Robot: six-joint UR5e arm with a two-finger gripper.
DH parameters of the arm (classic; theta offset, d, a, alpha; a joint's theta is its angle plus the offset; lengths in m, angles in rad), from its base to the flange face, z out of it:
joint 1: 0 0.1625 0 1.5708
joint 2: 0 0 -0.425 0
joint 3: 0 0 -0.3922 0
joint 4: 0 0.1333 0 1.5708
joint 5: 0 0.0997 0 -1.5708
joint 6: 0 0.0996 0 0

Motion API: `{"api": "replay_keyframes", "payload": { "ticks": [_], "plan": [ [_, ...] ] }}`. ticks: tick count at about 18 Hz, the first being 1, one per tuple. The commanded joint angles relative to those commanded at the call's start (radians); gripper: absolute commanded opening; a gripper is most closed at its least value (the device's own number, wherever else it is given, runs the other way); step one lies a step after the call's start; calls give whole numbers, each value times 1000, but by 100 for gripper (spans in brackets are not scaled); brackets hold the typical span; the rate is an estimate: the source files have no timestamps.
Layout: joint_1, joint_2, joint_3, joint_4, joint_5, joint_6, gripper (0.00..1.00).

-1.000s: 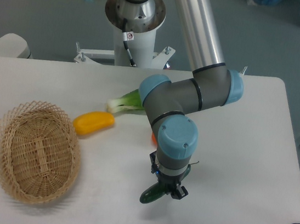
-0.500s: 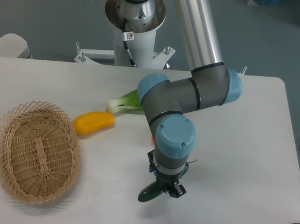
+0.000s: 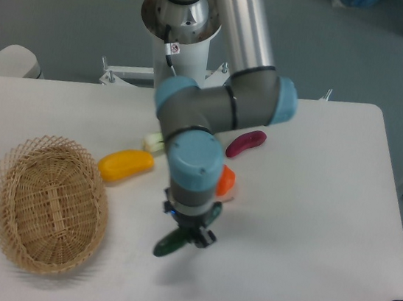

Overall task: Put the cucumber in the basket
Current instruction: 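Carry the cucumber over the wicker basket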

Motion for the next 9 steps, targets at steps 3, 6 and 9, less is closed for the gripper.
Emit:
{"api": "replay_keyframes", "payload": {
  "ticks": [3,6,9],
  "plan": [
    [-80,12,-12,-9,-2,-110,12],
    [-156,20,-40,-8,6,-241,12],
    [-219,35,-61,-5,8,-324,12]
  ]
}}
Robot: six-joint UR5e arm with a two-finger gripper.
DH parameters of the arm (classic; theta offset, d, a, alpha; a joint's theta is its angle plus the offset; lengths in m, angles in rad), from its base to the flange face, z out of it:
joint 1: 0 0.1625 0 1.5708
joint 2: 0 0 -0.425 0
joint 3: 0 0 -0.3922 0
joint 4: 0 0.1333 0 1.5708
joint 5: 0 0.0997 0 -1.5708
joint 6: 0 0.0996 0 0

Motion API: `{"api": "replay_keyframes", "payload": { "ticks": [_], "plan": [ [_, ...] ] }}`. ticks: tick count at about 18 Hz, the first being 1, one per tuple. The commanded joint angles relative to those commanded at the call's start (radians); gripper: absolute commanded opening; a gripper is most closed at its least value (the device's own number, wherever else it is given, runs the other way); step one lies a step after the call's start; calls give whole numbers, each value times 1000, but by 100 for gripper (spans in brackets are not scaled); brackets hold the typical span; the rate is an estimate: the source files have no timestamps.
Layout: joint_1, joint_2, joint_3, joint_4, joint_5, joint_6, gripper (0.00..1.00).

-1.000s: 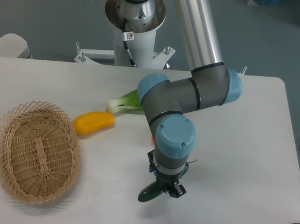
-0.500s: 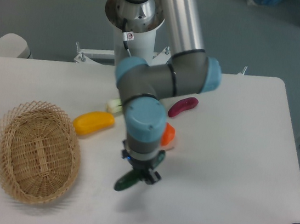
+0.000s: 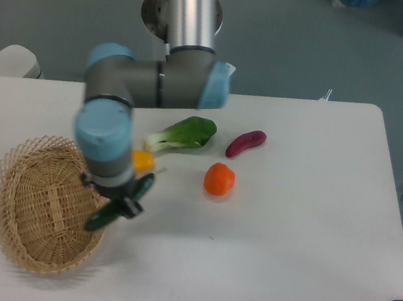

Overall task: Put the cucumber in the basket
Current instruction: 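Carry the cucumber over the wicker basket, then lower the cucumber into the basket and open the gripper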

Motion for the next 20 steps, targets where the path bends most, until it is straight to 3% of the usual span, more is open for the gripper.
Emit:
{"api": "replay_keyframes", "payload": {
  "ticks": [6,10,12,14,15,16,20],
  "plan": [
    [-78,-38,11,30,-5,-132,14],
    [-100,-89,20,64,-8,-207,22],
    [-111,-103,37,63,-9,-213,40],
    [-112,-106,44,63,-11,-230,64],
    [-111,-106,44,63,-9,-232,87],
    [-112,-106,44,63,-3,-236,100],
    [-111,-100,48,61,2,-240,100]
  ]
}}
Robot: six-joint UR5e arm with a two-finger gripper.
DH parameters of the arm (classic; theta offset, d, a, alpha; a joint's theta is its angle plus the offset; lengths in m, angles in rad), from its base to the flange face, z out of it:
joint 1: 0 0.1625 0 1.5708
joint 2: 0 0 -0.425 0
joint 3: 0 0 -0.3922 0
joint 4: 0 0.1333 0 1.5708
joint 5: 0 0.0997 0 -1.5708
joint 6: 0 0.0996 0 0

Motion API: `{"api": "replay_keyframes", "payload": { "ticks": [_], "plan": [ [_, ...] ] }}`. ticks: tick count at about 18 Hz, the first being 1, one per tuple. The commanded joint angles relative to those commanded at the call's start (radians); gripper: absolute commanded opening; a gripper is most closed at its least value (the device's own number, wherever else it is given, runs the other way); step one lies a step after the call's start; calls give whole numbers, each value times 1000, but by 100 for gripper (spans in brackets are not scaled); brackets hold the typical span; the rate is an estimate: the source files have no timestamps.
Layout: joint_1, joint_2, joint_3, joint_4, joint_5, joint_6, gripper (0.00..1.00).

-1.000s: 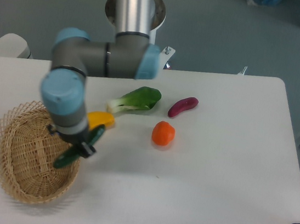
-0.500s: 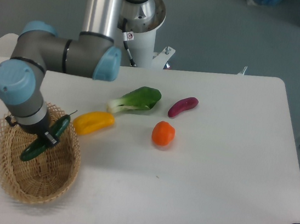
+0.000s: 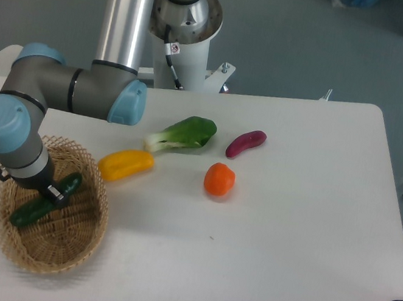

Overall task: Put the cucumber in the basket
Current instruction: 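Lower the cucumber into the basket and open the gripper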

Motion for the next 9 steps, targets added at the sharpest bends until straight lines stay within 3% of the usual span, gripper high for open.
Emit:
{"api": "replay_keyframes", "payload": {
  "ticks": [3,9],
  "plan": [
    [15,2,24,-5,3,26,100],
    [161,37,37,-35,3,230,100]
  ]
}}
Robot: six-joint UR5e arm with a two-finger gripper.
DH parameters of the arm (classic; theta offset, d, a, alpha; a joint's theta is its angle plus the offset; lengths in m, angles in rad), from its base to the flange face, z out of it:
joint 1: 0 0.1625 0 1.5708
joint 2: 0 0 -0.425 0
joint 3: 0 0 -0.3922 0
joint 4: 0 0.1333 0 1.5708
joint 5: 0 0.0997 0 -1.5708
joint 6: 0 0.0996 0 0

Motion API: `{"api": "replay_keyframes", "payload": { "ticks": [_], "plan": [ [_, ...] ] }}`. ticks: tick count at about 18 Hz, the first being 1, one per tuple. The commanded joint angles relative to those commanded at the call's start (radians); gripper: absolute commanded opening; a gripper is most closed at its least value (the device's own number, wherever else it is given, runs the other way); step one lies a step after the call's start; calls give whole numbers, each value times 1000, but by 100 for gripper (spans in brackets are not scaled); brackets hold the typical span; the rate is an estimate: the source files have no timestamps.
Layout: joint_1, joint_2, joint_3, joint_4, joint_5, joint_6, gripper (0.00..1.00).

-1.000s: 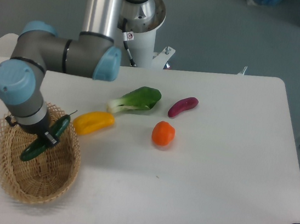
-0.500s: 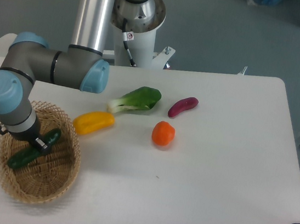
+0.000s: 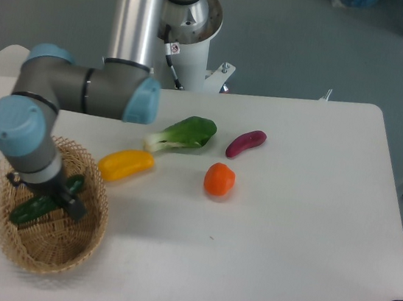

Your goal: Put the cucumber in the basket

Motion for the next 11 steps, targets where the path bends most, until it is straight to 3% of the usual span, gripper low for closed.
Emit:
{"api": "replay_keyframes", "payload": {
  "ticks": [6,11],
  "plan": [
    [182,-11,21,2,-2,228,100],
    [305,-73,96,0,-2,436,100]
  ]
}}
